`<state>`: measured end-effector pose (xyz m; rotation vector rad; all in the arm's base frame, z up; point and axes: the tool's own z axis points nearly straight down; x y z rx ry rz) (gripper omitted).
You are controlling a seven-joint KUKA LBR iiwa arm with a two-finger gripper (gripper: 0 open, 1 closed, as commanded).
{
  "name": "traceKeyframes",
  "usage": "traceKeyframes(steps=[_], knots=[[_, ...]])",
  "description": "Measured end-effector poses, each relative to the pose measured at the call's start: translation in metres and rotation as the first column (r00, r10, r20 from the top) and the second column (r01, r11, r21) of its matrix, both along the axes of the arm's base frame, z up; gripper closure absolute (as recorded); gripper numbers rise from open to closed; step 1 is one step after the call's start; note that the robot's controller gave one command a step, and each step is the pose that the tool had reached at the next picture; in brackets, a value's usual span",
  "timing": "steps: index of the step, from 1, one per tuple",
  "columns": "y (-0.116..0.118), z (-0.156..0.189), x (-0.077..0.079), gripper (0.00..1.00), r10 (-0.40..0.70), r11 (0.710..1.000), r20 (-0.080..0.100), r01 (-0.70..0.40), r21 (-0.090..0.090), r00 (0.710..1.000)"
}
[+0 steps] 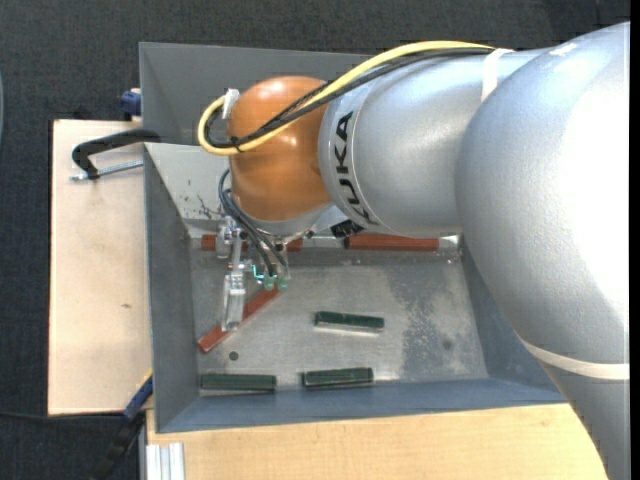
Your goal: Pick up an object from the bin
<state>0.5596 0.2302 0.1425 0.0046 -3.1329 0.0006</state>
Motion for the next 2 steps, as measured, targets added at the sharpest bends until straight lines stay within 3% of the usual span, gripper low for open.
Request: traceKeyframes(steps=[1, 2], knots=[[-0.001, 0.005, 0.002, 0.0, -0.002, 1.0, 0.008, 0.002, 0.002, 1.0], [-0.009, -0.051, -0.004, 0.0, 0.352, 0.936, 0.013, -0.352, 0.001, 0.936]])
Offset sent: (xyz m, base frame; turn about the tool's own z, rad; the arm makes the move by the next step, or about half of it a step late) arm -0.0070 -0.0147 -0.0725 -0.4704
